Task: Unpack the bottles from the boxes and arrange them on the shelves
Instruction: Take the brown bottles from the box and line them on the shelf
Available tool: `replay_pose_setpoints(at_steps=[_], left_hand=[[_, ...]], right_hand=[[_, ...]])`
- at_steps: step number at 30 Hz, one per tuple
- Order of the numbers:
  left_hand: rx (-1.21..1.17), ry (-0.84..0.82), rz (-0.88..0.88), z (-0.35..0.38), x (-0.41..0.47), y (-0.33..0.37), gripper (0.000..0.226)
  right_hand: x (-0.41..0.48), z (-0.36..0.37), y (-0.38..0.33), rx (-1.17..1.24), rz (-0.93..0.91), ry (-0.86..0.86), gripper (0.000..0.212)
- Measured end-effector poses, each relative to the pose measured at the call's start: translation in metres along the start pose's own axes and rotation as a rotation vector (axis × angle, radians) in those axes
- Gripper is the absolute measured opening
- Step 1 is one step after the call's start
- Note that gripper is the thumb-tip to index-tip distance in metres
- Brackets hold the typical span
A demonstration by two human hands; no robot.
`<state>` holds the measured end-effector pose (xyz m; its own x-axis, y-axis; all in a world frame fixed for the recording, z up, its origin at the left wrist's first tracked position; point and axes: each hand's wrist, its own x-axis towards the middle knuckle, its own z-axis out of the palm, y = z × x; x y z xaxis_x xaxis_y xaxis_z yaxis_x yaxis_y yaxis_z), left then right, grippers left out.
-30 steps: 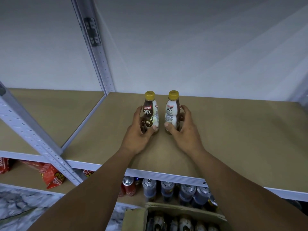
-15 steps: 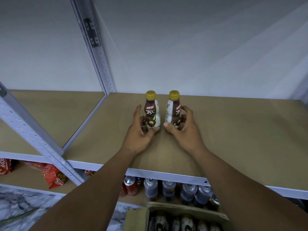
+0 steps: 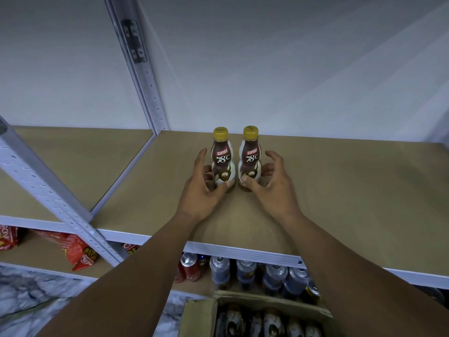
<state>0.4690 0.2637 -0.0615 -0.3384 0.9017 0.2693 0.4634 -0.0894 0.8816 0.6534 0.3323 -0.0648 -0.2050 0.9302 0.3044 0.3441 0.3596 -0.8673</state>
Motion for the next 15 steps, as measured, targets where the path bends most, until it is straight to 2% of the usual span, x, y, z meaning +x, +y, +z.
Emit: replay_pose_setpoints(at_steps=[5,15], left_hand=[[0.017,0.002,0.000,0.0002,0.0002,-0.0013,0.100],[0.076,0.004,0.027,0.0010,0.0023,-0.0051,0.096]], right_hand=[[0.0005,-0.0012,-0.0006,0.031,0.017,-0.119,0.080],[0.0033,0.0035,0.0044,0.030,0.001,-0.051,0.086]])
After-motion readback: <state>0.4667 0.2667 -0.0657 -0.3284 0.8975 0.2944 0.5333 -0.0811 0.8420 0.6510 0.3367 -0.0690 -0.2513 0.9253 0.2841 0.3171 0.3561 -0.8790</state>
